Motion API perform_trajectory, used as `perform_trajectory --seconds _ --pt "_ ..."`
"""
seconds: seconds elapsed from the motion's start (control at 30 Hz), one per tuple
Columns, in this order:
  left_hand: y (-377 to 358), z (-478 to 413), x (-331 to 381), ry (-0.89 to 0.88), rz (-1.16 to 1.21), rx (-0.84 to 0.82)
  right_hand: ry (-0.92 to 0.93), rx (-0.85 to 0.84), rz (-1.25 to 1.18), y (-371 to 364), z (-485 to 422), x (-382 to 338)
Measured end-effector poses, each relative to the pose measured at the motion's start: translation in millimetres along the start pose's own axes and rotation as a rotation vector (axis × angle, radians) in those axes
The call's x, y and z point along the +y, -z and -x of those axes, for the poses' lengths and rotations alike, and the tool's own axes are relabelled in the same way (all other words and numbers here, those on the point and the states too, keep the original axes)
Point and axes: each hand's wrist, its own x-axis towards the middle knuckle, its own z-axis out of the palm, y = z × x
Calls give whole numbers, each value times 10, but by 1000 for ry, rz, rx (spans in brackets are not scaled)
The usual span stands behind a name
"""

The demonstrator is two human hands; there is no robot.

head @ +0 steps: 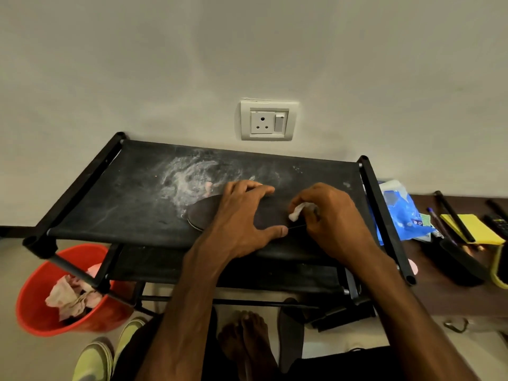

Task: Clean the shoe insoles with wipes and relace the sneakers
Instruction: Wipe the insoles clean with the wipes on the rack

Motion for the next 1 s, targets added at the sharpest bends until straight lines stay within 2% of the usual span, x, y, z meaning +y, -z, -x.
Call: perform_trajectory --seconds 0.27,0.47,0.53,0.7,1.0 --pt "-122 -53 39 -31 -24 -29 -56 2 -146 71 51 178" --pt "-91 -54 2 -38 -14 -30 -117 16 -496 229 110 226" --pt "-77 -53 -10 -30 -7 -34 -129 27 -546 263 117 234" --pt "-46 -48 -14 -31 5 -61 -78 35 -314 195 115 270" --pt "-115 -63 -4 13 -26 -60 -156 116 -214 162 47 445"
